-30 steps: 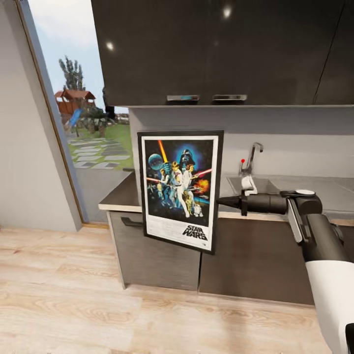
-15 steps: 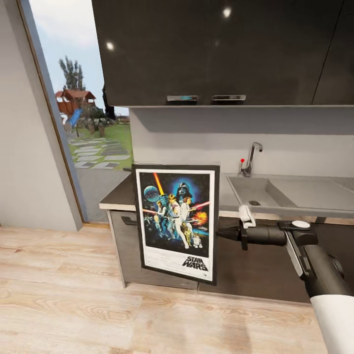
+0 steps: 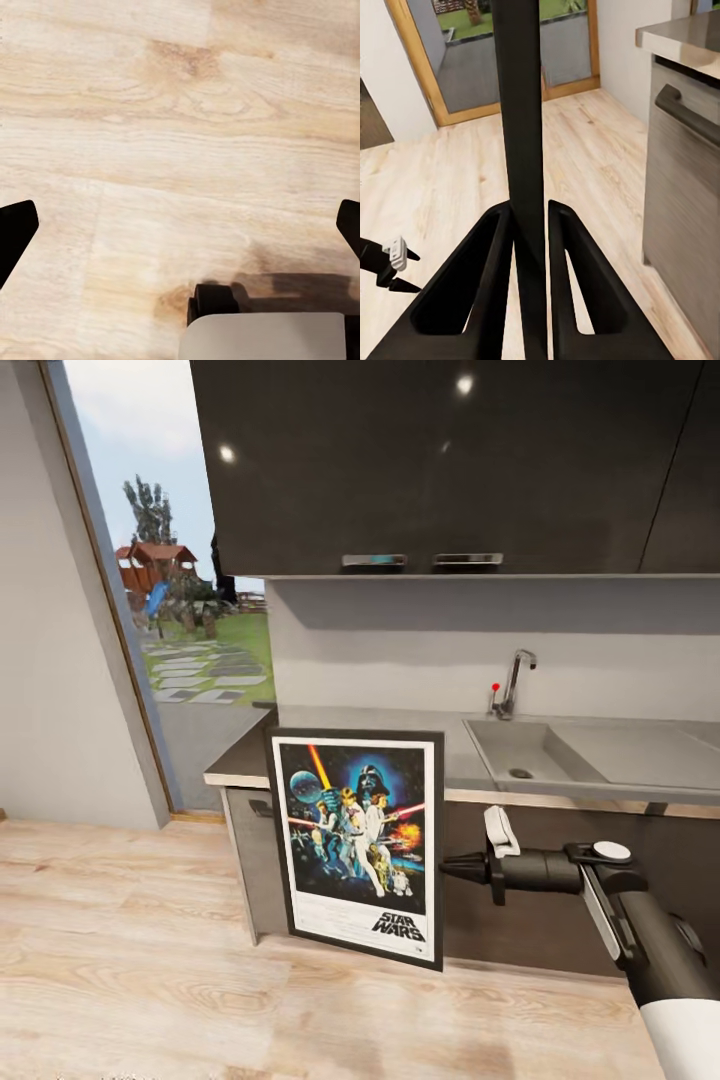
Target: Pick up the poster from the kitchen countertop and hang it on one of the wall nails in the kitchen.
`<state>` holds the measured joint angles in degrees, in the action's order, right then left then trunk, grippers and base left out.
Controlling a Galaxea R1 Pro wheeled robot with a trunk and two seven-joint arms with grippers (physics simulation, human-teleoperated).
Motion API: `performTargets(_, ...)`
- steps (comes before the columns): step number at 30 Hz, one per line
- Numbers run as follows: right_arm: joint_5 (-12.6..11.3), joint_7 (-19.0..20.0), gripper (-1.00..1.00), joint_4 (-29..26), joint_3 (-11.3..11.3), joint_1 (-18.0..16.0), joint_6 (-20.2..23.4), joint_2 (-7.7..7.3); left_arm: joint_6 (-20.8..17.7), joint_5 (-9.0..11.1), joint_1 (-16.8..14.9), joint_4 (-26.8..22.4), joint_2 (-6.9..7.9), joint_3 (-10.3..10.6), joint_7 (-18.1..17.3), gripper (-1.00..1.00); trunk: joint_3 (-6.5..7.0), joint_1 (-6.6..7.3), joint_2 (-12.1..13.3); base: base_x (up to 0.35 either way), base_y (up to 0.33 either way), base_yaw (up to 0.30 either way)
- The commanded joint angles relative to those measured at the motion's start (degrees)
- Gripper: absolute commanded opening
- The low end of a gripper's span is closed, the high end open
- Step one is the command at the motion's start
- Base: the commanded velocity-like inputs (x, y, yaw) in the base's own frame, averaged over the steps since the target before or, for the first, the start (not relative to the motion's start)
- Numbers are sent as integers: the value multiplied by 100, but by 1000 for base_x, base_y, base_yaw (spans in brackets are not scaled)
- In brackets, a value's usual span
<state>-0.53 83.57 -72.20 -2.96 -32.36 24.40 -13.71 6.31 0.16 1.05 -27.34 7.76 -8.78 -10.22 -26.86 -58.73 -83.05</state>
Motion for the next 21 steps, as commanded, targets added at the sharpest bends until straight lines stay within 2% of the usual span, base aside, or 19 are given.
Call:
performTargets(1,-9,32,-100,0,-3,-2,76,0,1,1,0,-4,-3,-34,-45,100,-4,0,-3,0,0,162)
performTargets(11,-8,28,-100,27,-3,2,34,0,3,1,0,17,-3,-43,-42,100,-2,0,-3,0,23,256)
performTargets(21,-9,28,-100,31,-3,2,21,25,10,1,0,18,6,-53,-43,100,-2,0,-3,0,261,288)
